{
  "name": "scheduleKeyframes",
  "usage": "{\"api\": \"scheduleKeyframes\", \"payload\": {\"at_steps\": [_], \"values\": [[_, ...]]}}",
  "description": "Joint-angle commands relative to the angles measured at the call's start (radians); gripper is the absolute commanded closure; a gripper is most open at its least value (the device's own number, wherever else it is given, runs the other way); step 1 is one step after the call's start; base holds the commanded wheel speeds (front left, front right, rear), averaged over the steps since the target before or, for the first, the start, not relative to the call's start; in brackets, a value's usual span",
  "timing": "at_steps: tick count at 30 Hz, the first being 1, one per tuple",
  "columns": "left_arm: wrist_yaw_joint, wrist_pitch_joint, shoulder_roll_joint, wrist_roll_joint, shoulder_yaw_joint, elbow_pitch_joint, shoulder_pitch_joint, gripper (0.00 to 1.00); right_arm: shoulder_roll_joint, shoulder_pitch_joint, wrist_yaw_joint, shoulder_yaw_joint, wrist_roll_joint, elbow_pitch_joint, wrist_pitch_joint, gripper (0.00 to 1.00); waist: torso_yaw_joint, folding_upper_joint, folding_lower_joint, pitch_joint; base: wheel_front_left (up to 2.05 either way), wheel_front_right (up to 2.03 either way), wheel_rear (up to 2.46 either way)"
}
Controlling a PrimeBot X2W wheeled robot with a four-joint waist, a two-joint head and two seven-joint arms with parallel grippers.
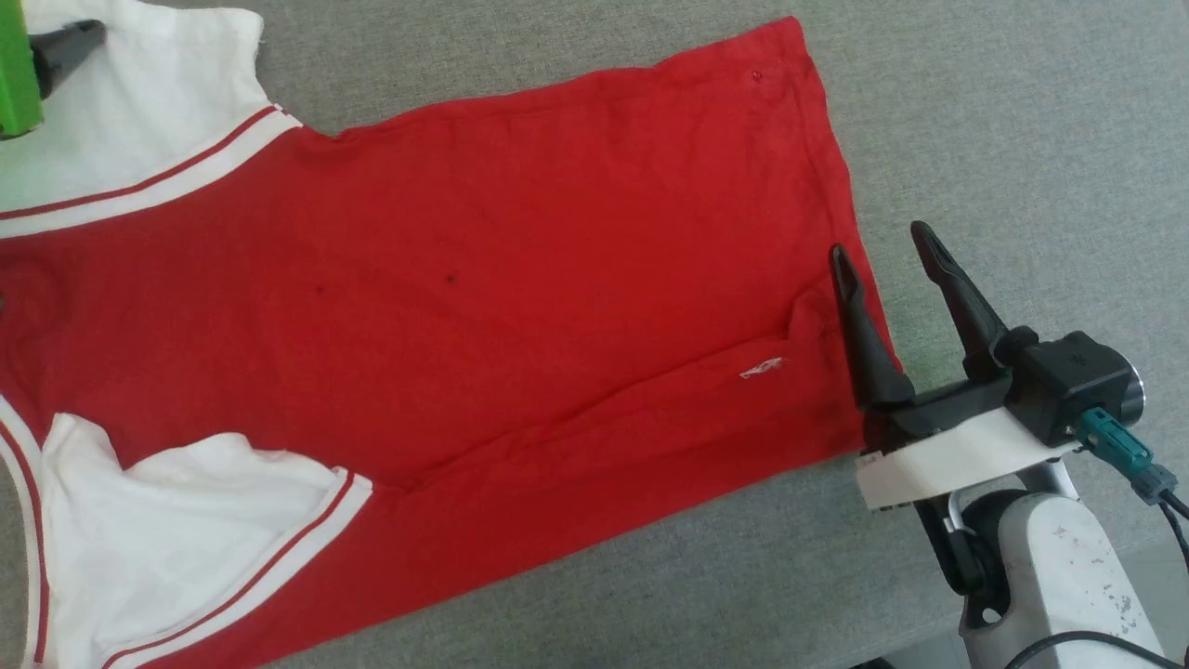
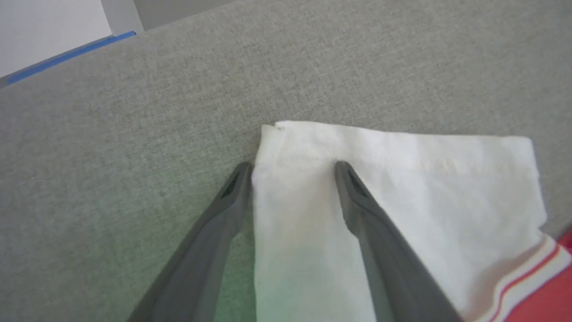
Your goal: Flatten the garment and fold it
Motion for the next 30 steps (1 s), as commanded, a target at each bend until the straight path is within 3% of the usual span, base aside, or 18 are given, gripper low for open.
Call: {"api": "scheduleKeyframes", "payload": {"at_steps": [1,11,17,21,25,28,29,30], "values": [[-0.004,0.034,-0.004,-0.03,-0.017,-0.007,0.009,1.0,0.003,-0.018,-0.002,0.001,-0.003,0.003,-0.005,0.0,0.001,0.0,-0.0001,-0.001,0.0,0.0,0.0],[-0.005,-0.069,0.021,-0.033,-0.051,-0.075,0.025,1.0,0.003,-0.016,-0.002,-0.031,-0.013,-0.005,0.039,0.0,0.048,0.0,-0.0001,-0.056,0.0,0.0,0.0],[-0.005,-0.203,-0.008,-0.023,-0.089,-0.157,0.069,1.0,-0.048,-0.046,-0.002,-0.055,0.015,-0.028,0.185,0.0,0.124,0.0,-0.0001,-0.121,0.0,0.0,0.0],[-0.005,-0.29,-0.014,-0.014,-0.105,-0.227,0.11,1.0,-0.15,-0.113,-0.002,-0.04,0.083,-0.037,0.372,0.0,0.18,0.0,-0.0001,-0.147,0.0,0.0,0.0],[-0.005,-0.394,-0.007,0.008,-0.108,-0.326,0.163,1.0,-0.314,-0.228,-0.002,0.04,0.113,-0.028,0.523,0.0,0.229,0.0,-0.0001,-0.145,0.0,0.0,0.0],[0.001,-0.453,0.006,0.03,-0.114,-0.409,0.21,1.0,-0.416,-0.322,-0.002,0.086,0.176,0.03,0.65,0.0,0.271,0.0,-0.0001,-0.127,0.0,0.0,0.0],[0.025,-0.506,0.009,0.045,-0.11,-0.485,0.251,1.0,-0.485,-0.413,-0.002,0.131,0.219,0.092,0.763,0.0,0.305,0.0,-0.0001,-0.104,0.0,0.0,0.0],[0.033,-0.521,0.008,0.05,-0.109,-0.507,0.262,1.0,-0.498,-0.436,-0.002,0.141,0.231,0.112,0.793,0.0,0.314,0.0,-0.0001,-0.097,0.0,0.0,0.0]]}}
